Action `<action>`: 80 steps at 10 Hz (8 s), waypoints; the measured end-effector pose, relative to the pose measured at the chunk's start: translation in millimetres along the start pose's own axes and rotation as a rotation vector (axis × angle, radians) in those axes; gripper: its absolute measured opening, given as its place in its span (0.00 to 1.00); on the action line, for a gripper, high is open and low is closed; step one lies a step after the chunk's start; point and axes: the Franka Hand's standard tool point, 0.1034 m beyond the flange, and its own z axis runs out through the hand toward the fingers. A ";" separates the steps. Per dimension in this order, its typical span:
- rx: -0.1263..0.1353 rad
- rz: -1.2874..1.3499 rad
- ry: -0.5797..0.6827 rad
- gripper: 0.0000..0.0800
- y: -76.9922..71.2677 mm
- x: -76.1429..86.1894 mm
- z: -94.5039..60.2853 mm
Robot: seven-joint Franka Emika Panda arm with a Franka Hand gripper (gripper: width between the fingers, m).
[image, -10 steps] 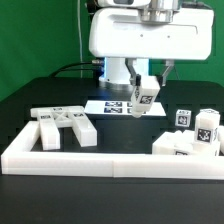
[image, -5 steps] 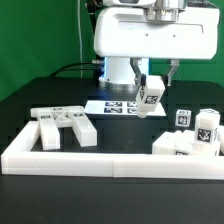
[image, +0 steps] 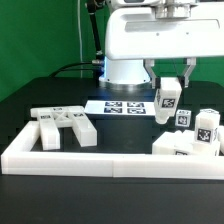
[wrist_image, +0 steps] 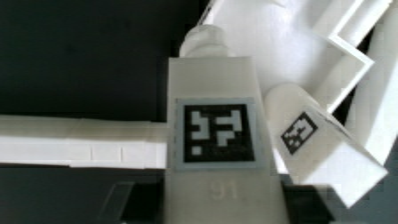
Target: Assemble chair
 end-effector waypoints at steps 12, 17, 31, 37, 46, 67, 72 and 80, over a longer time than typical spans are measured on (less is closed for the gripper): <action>-0.094 0.050 0.400 0.36 12.7 12.5 -2.8; -0.096 0.038 0.409 0.36 3.5 5.1 4.9; -0.089 0.017 0.374 0.36 -9.5 -6.5 24.7; -0.096 0.014 0.368 0.36 -7.9 -11.1 35.4; -0.137 0.007 0.464 0.36 -1.2 -5.8 37.6; 0.009 0.021 -0.039 0.81 3.7 1.7 34.2; 0.008 0.023 -0.039 0.48 6.1 1.5 35.2; 0.005 0.398 -0.041 0.36 2.2 0.8 35.9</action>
Offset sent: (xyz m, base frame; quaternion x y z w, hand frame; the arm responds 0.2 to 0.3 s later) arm 0.0070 0.0188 0.0107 0.0724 0.1338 0.0612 0.9865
